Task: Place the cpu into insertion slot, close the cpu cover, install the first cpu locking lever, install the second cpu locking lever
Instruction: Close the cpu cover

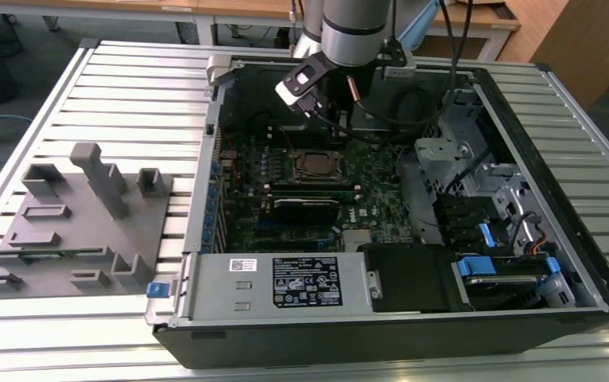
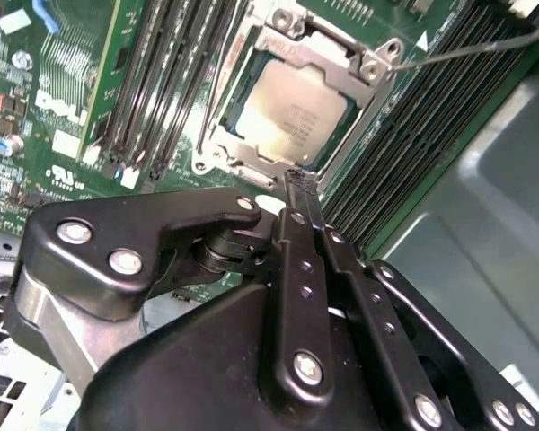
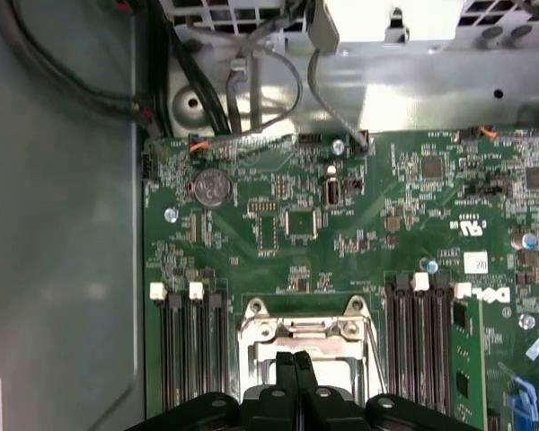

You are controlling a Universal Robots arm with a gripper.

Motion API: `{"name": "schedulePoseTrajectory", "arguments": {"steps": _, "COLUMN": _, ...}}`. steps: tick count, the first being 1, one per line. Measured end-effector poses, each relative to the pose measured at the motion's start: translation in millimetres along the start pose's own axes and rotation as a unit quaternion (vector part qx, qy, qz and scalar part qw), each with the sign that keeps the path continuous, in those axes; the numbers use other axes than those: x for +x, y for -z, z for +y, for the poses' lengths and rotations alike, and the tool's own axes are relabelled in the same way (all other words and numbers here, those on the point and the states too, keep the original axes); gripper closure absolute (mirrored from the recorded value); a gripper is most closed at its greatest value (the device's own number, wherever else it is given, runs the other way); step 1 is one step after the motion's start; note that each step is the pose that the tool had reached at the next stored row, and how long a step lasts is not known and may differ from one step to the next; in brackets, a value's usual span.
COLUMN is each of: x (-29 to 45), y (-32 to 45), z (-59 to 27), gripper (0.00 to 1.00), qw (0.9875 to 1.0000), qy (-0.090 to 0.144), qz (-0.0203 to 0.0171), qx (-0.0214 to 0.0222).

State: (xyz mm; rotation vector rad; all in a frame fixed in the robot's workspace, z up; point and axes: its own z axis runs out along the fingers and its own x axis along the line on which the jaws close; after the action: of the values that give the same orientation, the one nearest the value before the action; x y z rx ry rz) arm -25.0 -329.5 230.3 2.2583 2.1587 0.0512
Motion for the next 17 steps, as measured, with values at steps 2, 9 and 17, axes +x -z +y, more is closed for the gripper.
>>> {"name": "schedulePoseTrajectory", "arguments": {"steps": 2, "x": 0.0, "y": -0.2, "z": -2.1, "gripper": 0.89, "qw": 1.0000, "qy": 0.000, "qz": 0.0000, "qx": 0.0000}}
{"name": "schedulePoseTrajectory", "arguments": {"steps": 9, "x": 0.0, "y": -0.4, "z": -2.4, "gripper": 0.89, "qw": 1.0000, "qy": -0.001, "qz": -0.0004, "qx": 0.0000}}
{"name": "schedulePoseTrajectory", "arguments": {"steps": 17, "x": 0.0, "y": -0.7, "z": -2.5, "gripper": 0.89, "qw": 0.9986, "qy": 0.053, "qz": 0.0011, "qx": 0.0006}}
